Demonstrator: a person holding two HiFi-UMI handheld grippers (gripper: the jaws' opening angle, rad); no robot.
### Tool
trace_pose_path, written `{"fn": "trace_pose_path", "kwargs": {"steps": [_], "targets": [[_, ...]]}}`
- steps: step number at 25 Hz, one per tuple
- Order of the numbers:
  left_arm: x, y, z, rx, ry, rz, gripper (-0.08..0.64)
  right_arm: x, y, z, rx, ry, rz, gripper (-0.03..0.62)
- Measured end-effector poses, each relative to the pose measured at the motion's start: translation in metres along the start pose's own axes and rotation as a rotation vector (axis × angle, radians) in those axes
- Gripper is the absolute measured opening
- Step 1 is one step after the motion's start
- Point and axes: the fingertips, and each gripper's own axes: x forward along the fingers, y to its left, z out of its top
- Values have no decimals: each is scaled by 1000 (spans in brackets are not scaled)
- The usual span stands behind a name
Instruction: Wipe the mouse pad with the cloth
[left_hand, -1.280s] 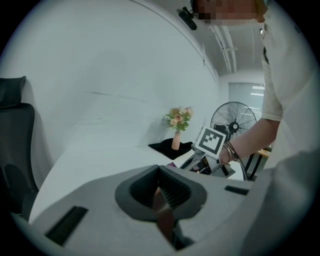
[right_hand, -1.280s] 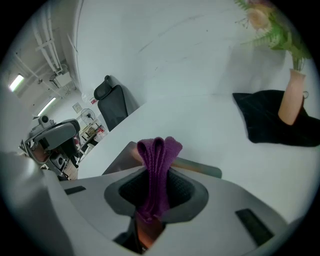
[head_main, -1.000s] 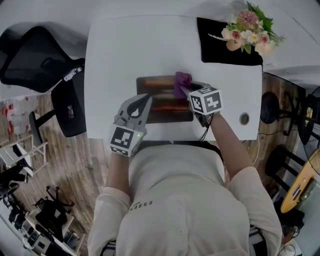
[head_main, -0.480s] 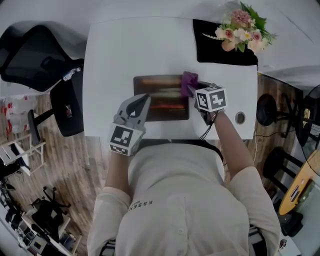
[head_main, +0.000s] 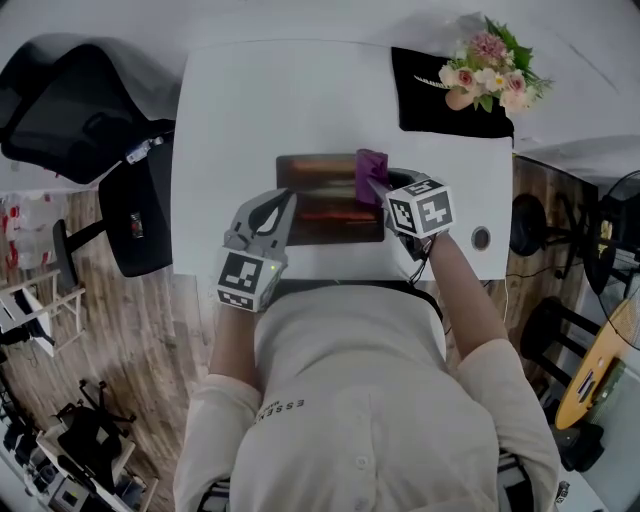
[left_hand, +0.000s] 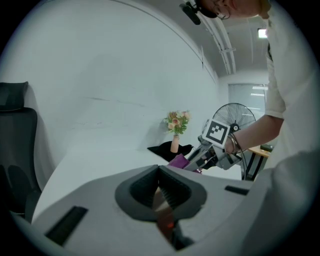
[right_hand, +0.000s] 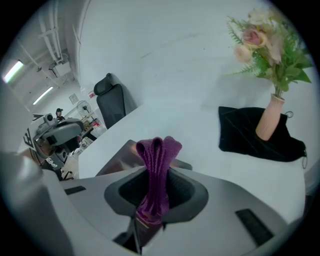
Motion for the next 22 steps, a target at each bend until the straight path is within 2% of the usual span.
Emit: {"fn": "trace_pose_path", "kwargs": {"steps": [3,7,15,19,22], "targets": [[-14,17,-6,-7,2,9,2,11,39,4,-5,5,65,94],[-31,40,-21,-17,16,17,2,33,88,4,43,12,160,94],[-63,76,-51,-32,63,9,2,83,153,-2,92,61,199,94],[-69,86,-59,-46,68,3,2,98,165,-3,66,85,186,94],[-69,90,-61,-59,67,8,2,101,162,-5,82,93,186,94]]}}
